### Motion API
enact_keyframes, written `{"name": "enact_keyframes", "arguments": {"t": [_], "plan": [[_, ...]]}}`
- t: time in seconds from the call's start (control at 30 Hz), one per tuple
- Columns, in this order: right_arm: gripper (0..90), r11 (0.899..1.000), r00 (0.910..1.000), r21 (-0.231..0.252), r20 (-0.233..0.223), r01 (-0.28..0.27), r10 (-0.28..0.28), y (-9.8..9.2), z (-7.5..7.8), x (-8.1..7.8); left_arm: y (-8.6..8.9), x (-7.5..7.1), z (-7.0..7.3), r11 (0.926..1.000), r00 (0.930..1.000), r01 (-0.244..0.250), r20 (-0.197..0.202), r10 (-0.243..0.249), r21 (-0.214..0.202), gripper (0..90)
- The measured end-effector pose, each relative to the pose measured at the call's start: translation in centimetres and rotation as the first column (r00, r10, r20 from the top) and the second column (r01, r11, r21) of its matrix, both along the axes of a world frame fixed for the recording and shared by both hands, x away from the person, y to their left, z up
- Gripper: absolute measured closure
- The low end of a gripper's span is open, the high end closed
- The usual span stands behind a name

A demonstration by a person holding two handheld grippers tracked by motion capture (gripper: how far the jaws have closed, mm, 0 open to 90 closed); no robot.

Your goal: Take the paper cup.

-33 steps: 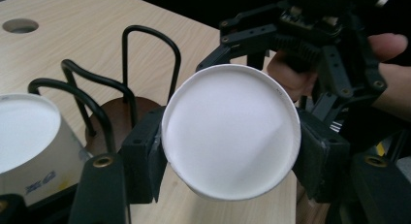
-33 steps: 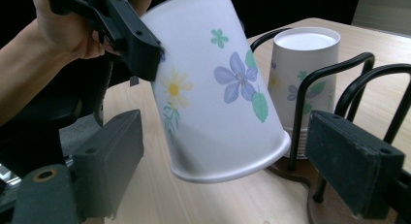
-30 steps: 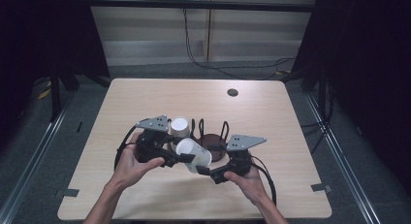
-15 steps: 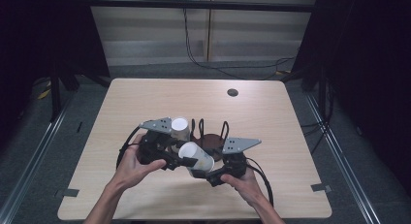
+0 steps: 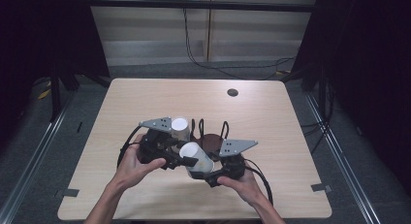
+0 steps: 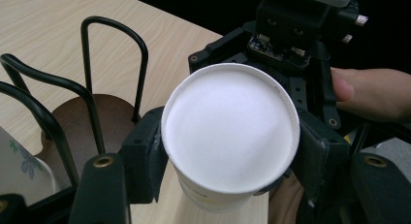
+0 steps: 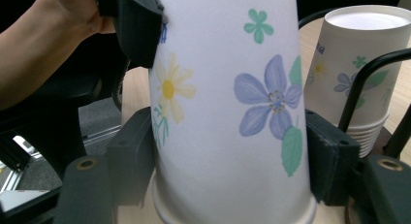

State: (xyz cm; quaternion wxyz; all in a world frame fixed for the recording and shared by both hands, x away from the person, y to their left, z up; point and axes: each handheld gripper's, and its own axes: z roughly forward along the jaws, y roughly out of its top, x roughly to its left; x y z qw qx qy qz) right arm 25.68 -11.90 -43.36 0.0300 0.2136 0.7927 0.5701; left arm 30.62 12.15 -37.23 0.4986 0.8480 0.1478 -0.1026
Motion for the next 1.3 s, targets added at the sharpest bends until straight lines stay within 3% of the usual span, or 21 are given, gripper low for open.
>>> {"name": "enact_keyframes", "arguments": {"t": [0.3,0.47,0.63,0.67,0.83,0.87,0.93,1.07,1.3], "plan": [[32.8,1.0,0.9998,-0.001,-0.018,0.0,0.0,-0.2,0.1,0.1,0.0,0.0,-0.2,0.9995,0.9999,-0.01,0.005,0.01,-0.029,34.5],[32.6,1.0,0.9996,-0.006,-0.029,0.008,-0.008,-0.6,0.3,0.2,0.0,0.1,-0.3,0.9994,0.9998,-0.015,0.011,0.016,-0.031,24.7],[32.5,0.999,0.9991,-0.027,-0.037,0.02,-0.021,-1.0,0.4,0.2,0.0,-0.2,-0.2,0.9995,0.9992,-0.029,0.026,0.029,-0.006,20.4],[32.3,0.999,0.9984,-0.045,-0.052,0.017,-0.019,-1.2,0.5,0.4,0.0,-0.4,0.1,0.9991,0.9978,-0.042,0.05,0.042,-0.007,20.4],[32.3,0.998,0.9968,-0.05,-0.069,0.037,-0.041,-1.8,0.4,0.6,0.2,-0.5,0.5,0.9989,0.9968,-0.046,0.065,0.046,0.009,17.4],[32.3,0.998,0.9965,-0.056,-0.072,0.038,-0.042,-1.8,0.4,0.7,0.2,-0.4,0.3,0.9994,0.9981,-0.031,0.053,0.031,0.017,17.1],[32.3,0.997,0.9961,-0.065,-0.079,0.035,-0.04,-1.8,0.4,0.8,0.3,-0.5,-0.1,0.9976,0.9968,-0.039,0.072,0.035,0.057,17.0],[32.4,0.995,0.9954,-0.09,-0.083,0.04,-0.047,-1.7,0.2,0.9,0.7,-0.4,-0.5,0.9964,0.9971,-0.051,0.059,0.048,0.067,19.2],[32.4,0.989,0.9945,-0.144,-0.091,0.039,-0.053,-1.7,0.4,1.0,1.1,-0.6,-1.1,0.9934,0.9933,-0.061,0.104,0.051,0.097,19.5]]}}
